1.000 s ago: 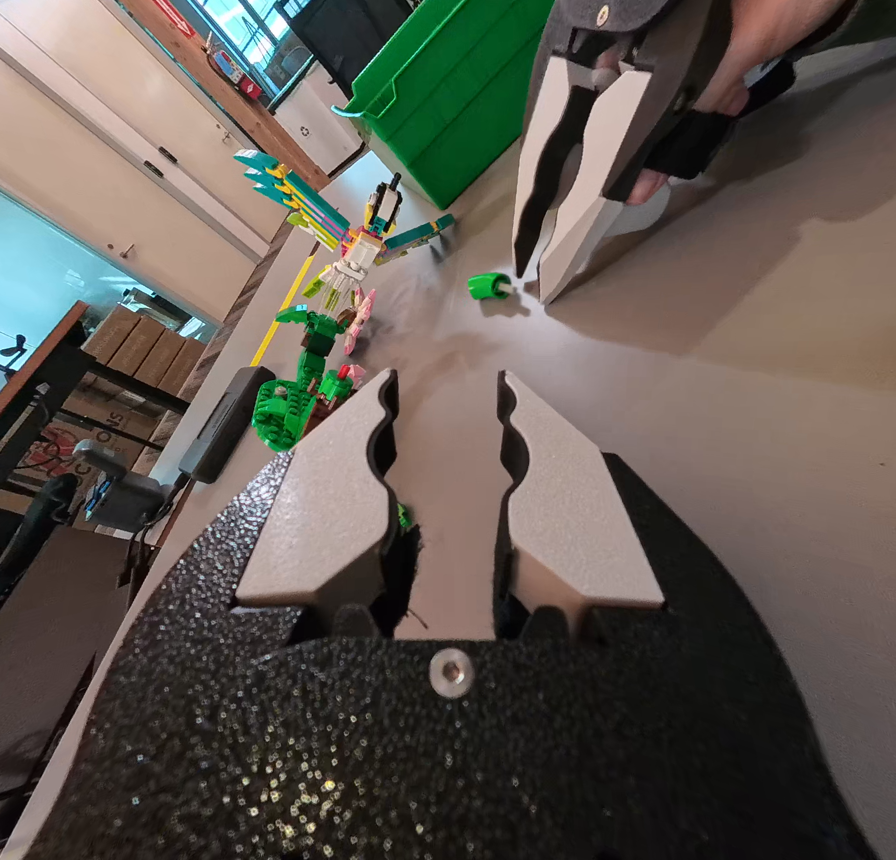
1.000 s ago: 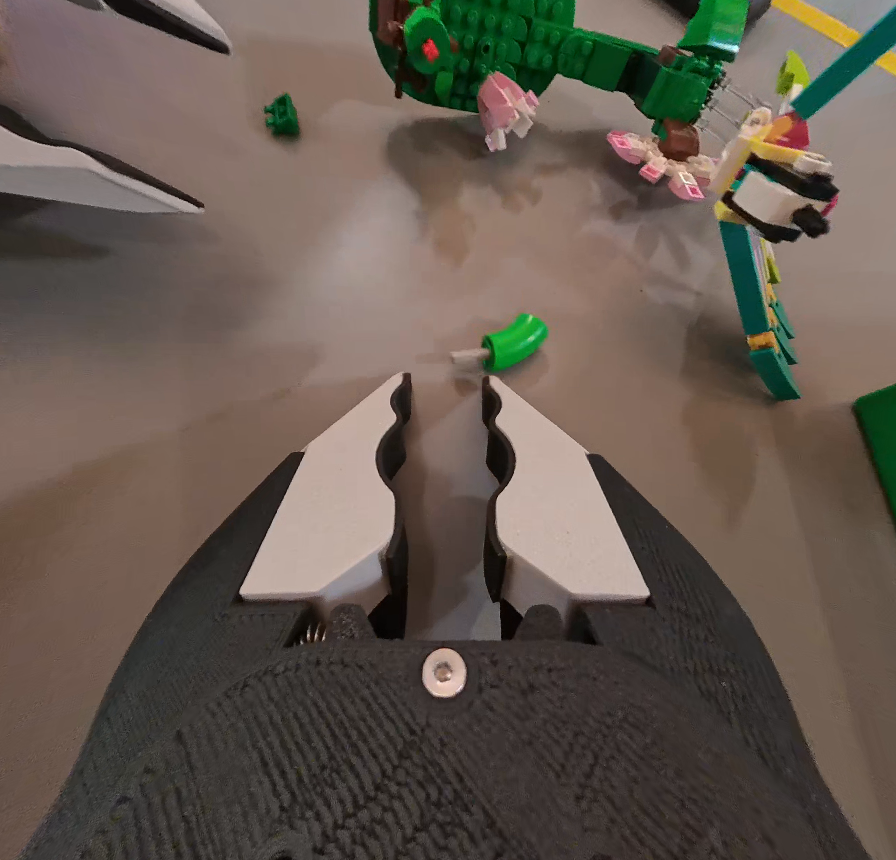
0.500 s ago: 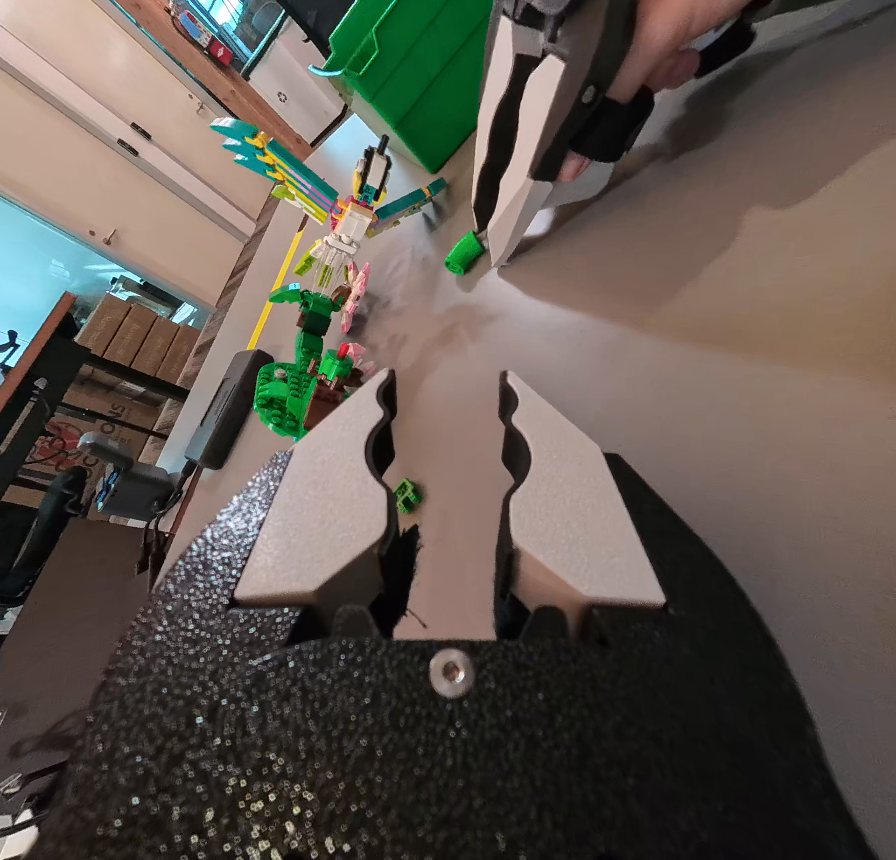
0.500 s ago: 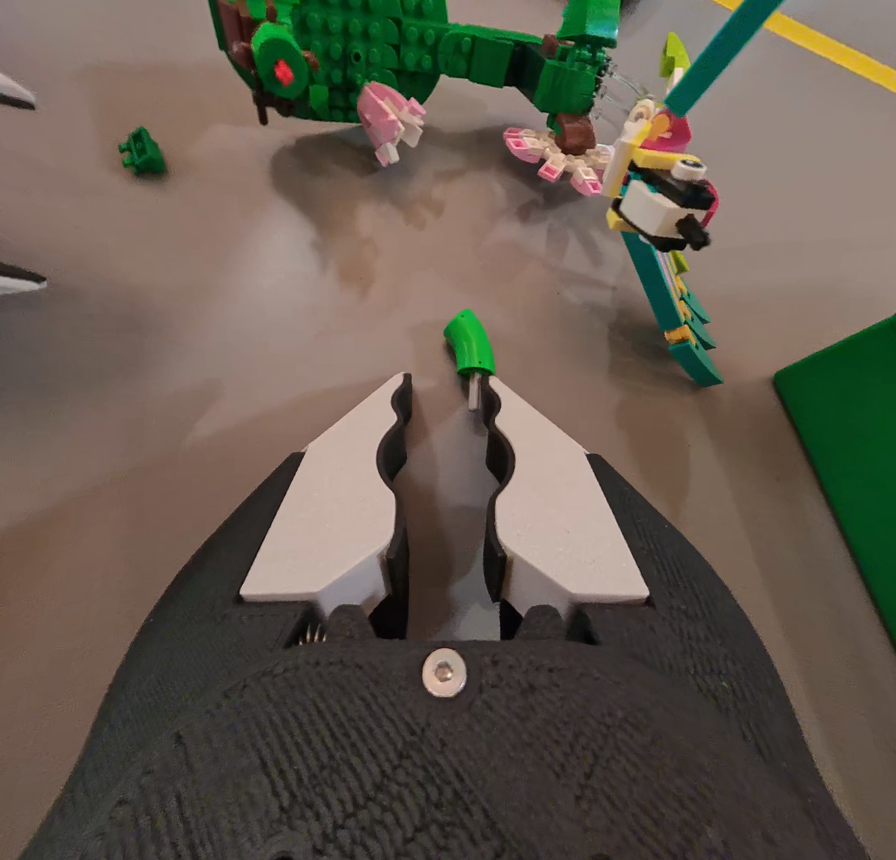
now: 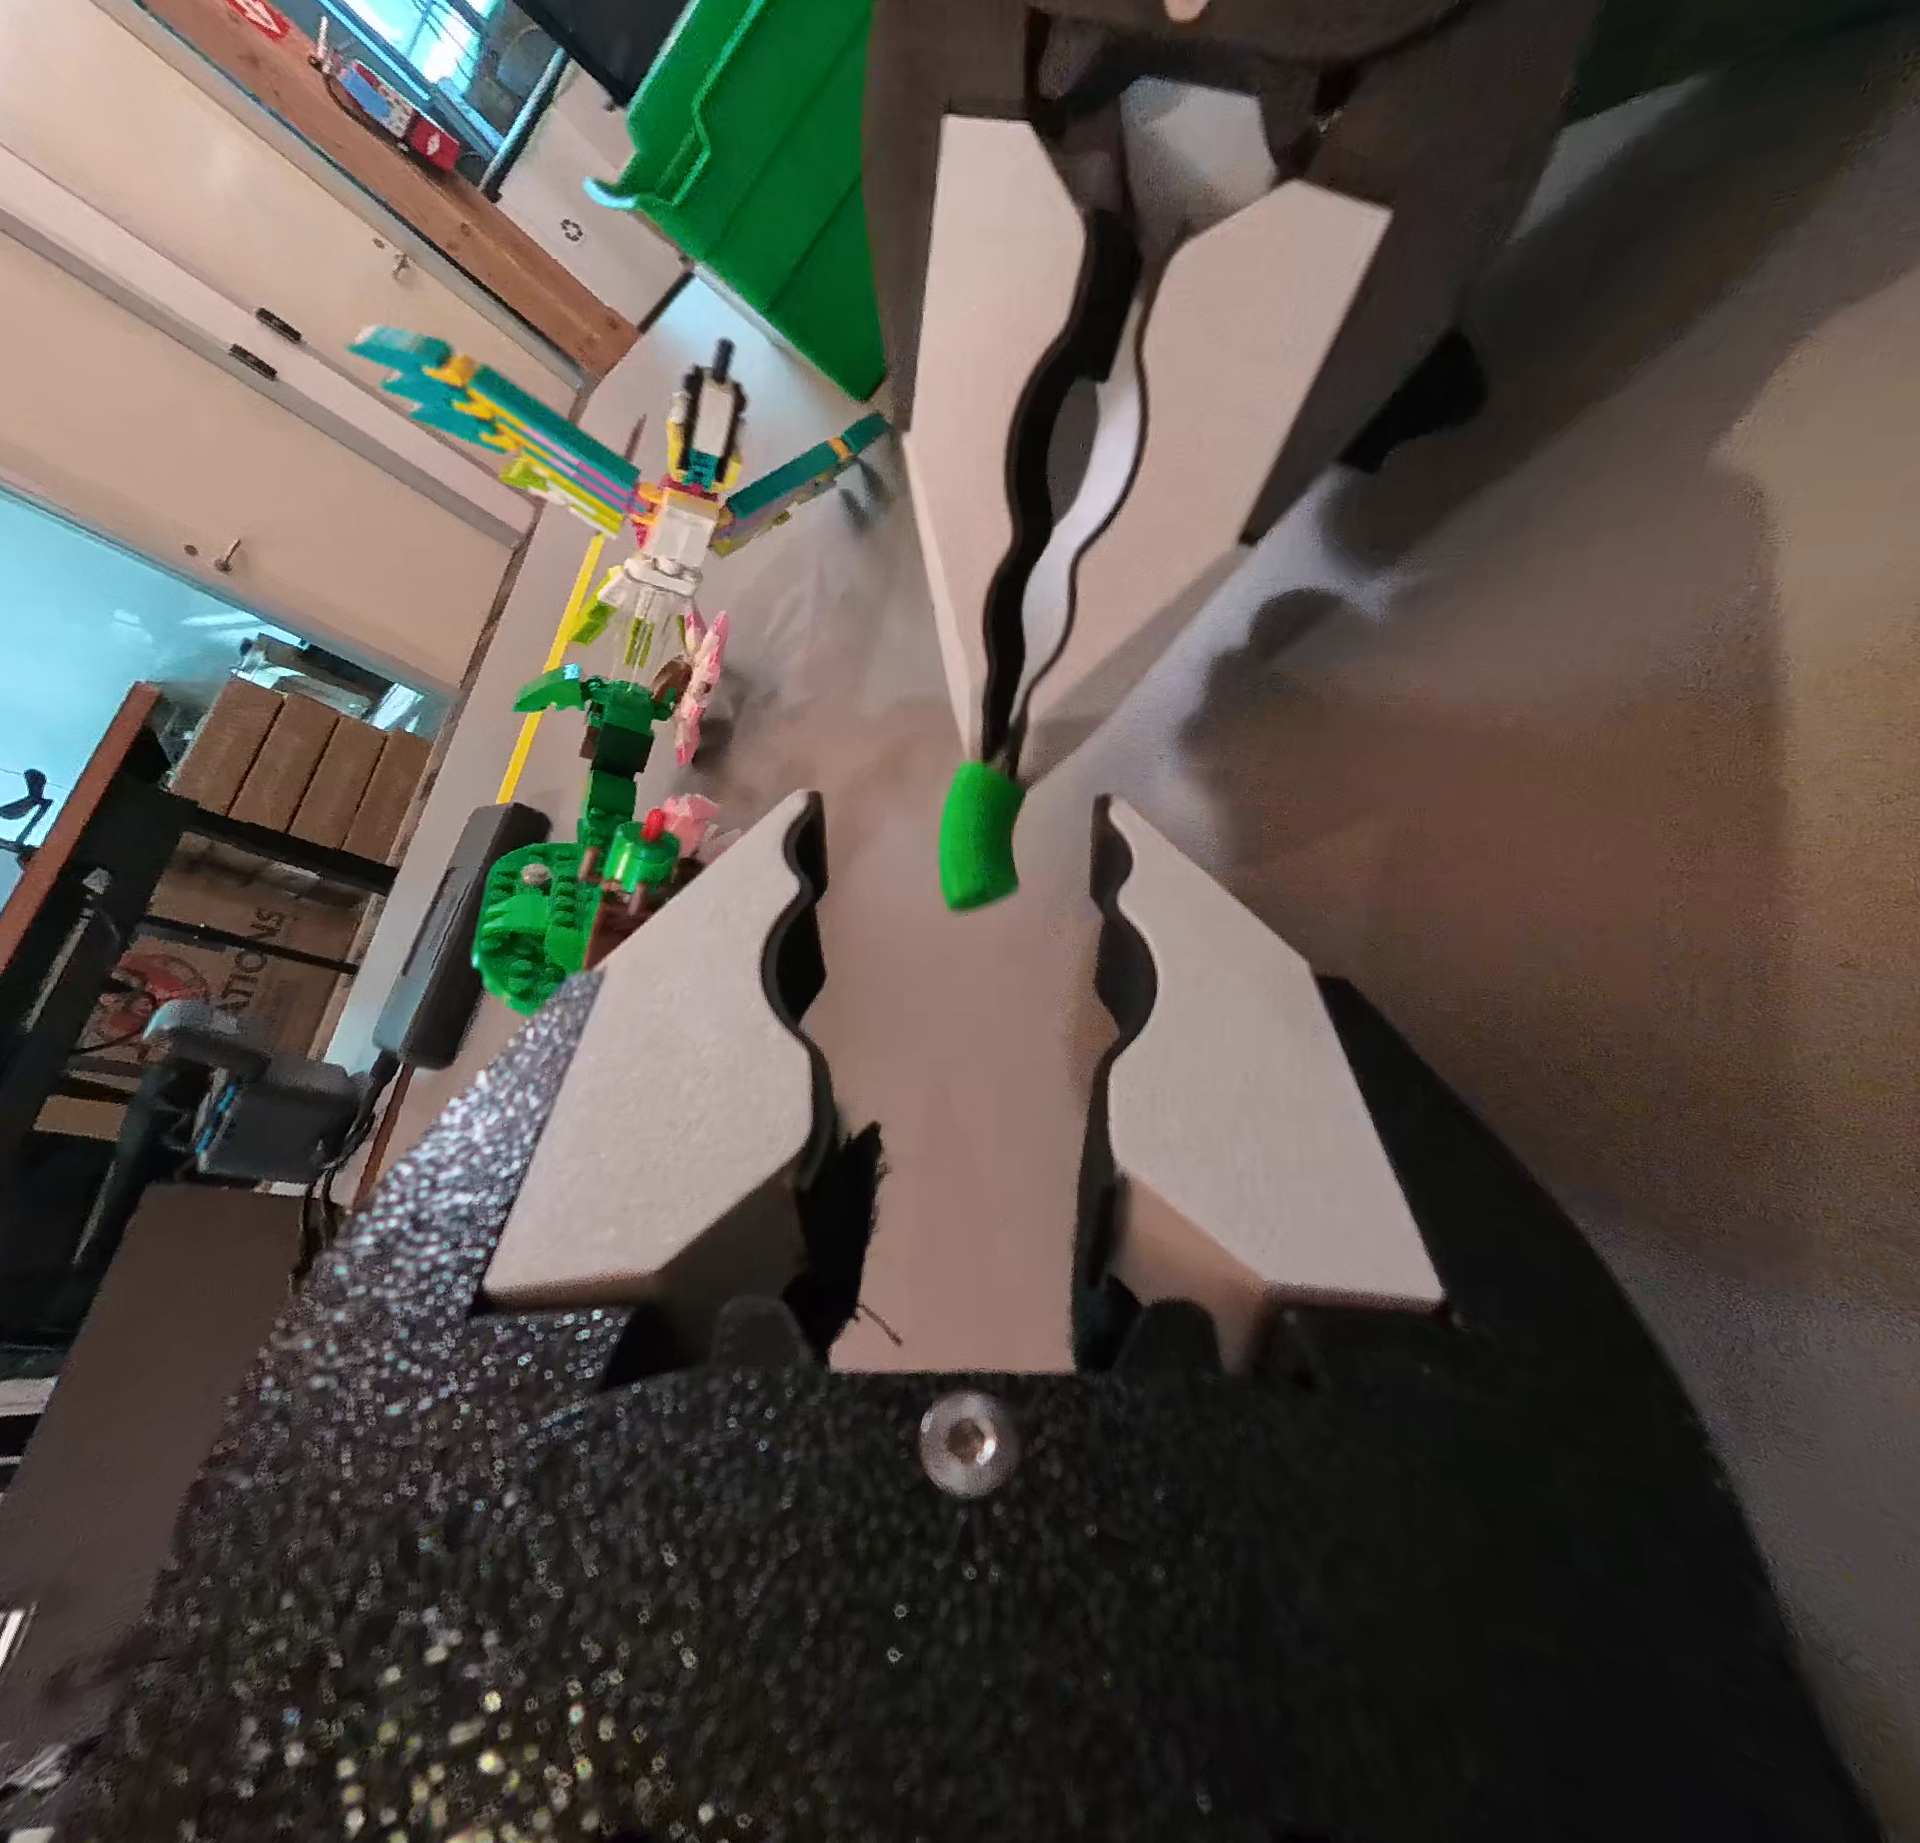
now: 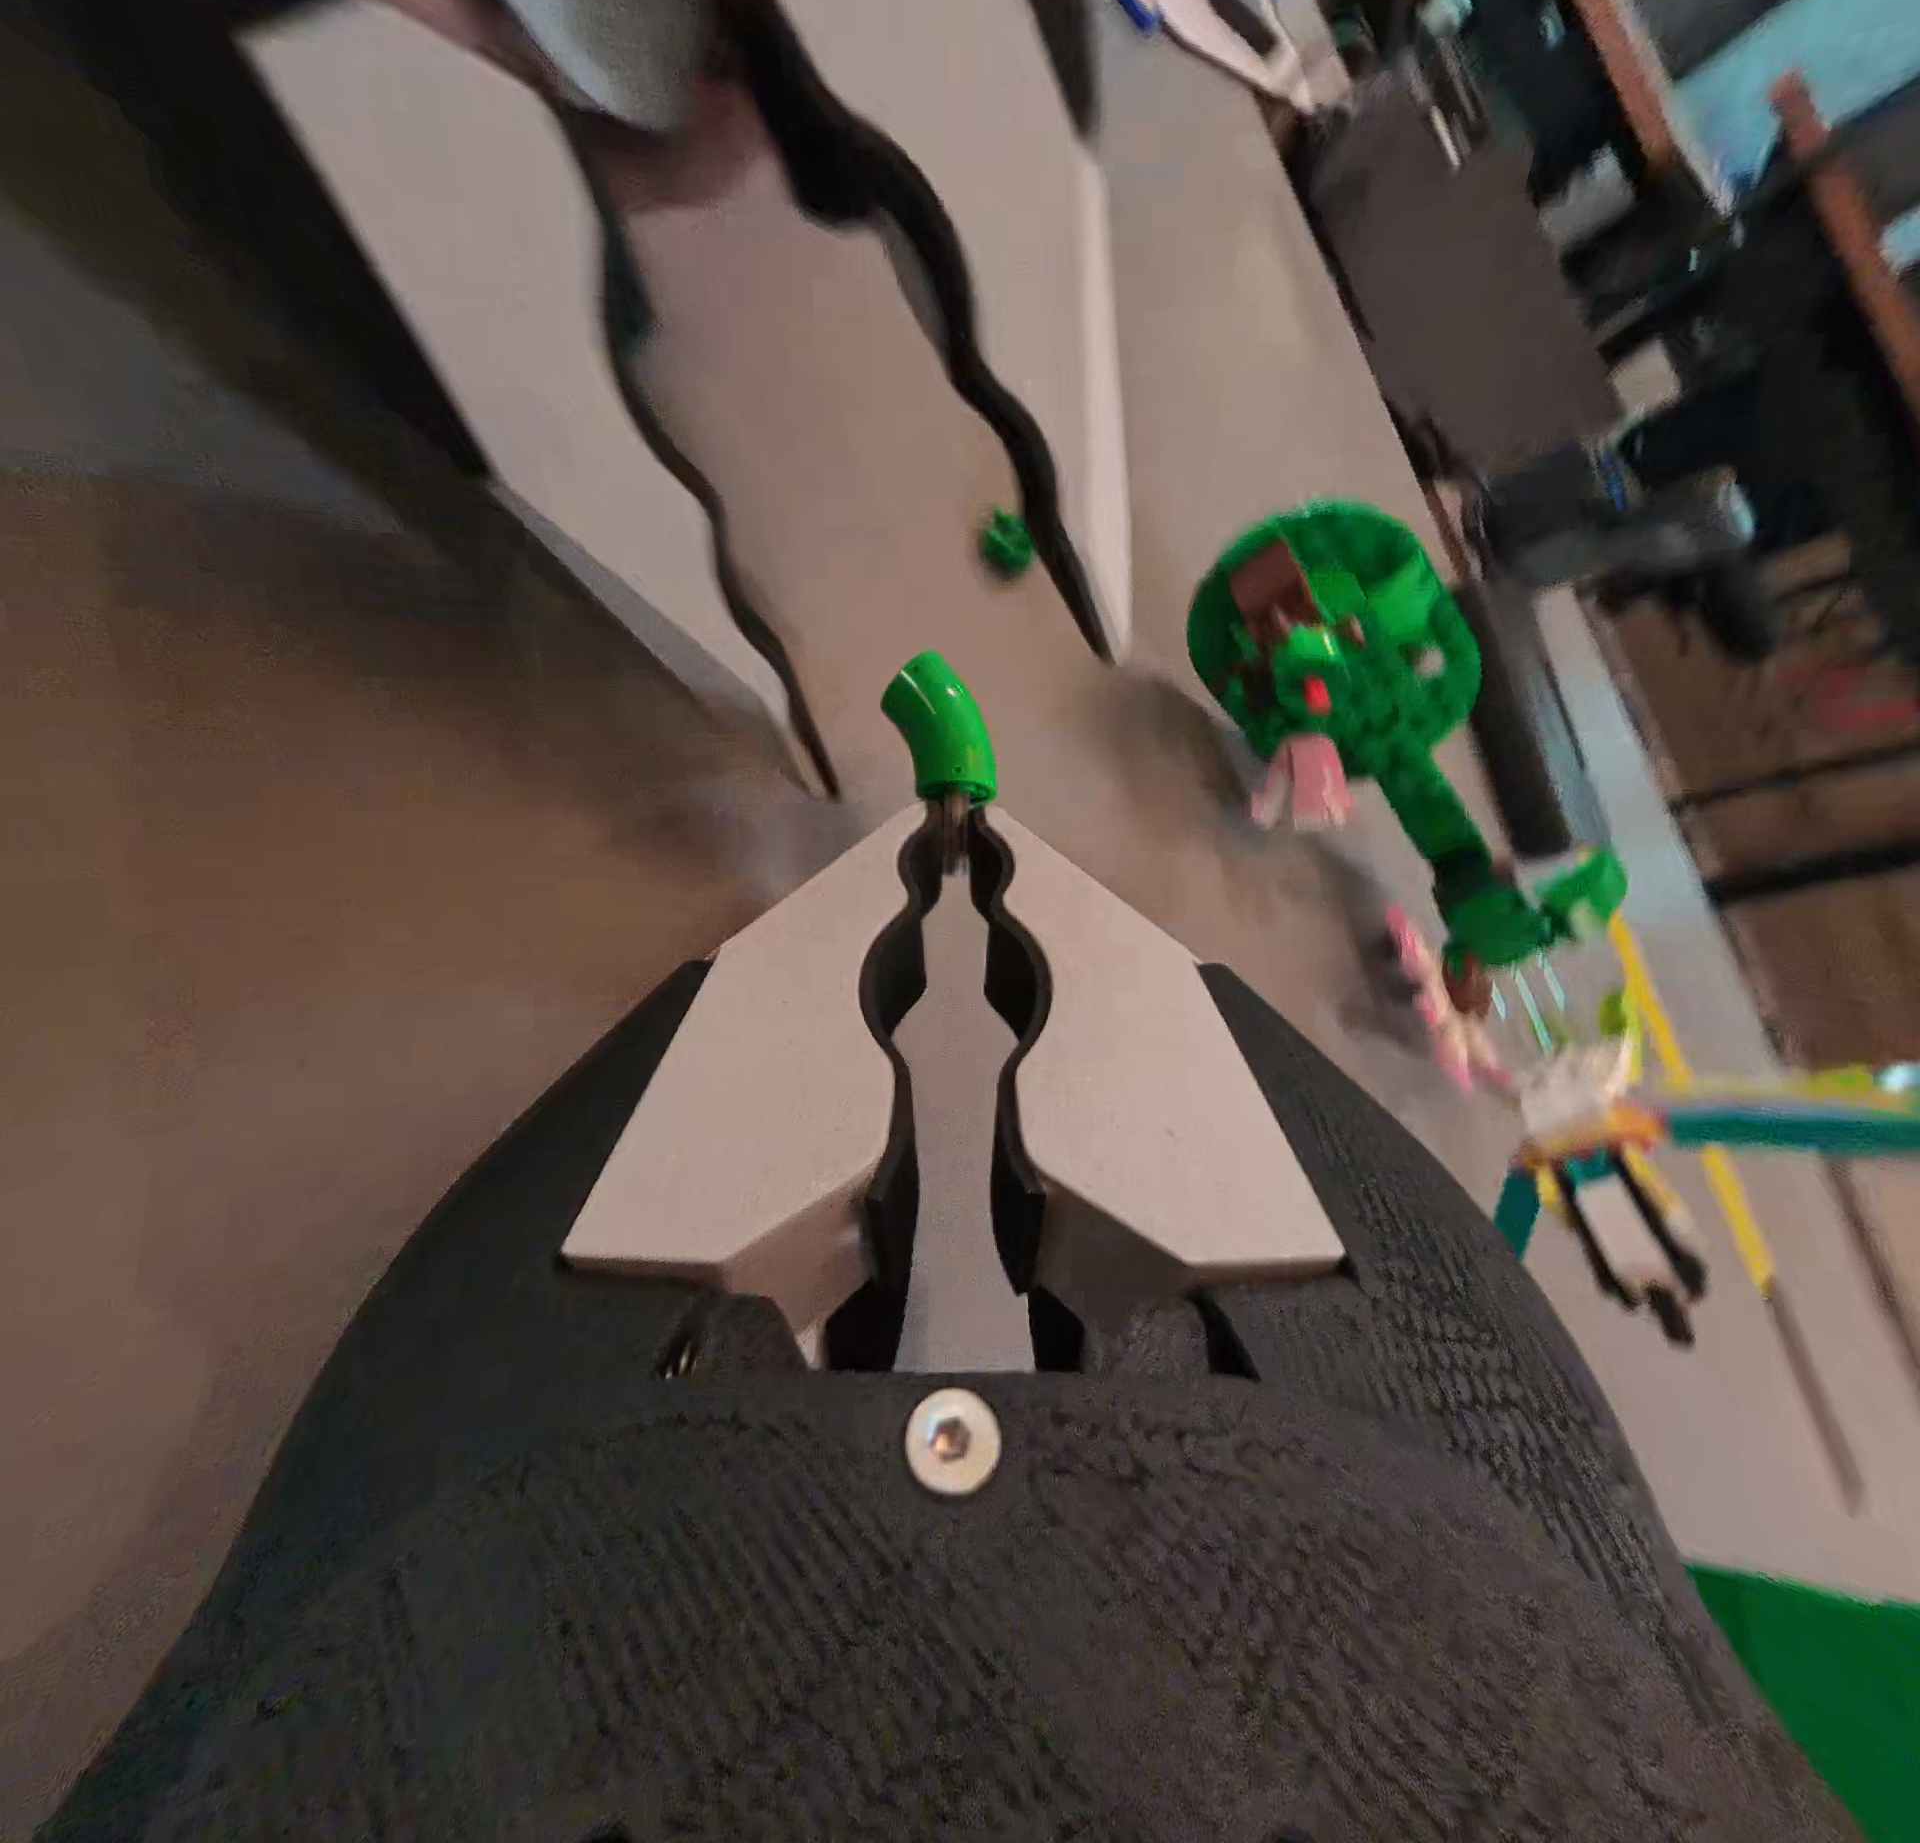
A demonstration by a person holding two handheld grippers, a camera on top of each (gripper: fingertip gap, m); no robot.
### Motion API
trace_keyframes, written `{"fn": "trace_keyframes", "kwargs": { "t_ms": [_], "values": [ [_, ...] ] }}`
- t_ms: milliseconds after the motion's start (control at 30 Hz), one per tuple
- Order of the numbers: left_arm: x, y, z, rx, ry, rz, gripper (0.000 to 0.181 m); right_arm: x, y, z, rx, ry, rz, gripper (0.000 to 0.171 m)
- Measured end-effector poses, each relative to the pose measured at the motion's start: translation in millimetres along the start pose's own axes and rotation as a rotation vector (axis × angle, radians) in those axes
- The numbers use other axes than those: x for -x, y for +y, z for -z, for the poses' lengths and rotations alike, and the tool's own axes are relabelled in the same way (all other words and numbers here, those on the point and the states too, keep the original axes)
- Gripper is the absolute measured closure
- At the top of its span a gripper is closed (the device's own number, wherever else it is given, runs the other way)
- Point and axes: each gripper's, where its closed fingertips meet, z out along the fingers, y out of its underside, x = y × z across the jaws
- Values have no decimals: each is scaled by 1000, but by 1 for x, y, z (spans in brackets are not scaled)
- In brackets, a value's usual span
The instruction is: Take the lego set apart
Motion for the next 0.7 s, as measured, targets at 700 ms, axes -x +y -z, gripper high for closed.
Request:
{"fn": "trace_keyframes", "kwargs": {
  "t_ms": [700],
  "values": [
    [-10, 10, 21, 109, 11, -88, 166, 25, -38, 6, -60, 31, 361, 168]
  ]
}}
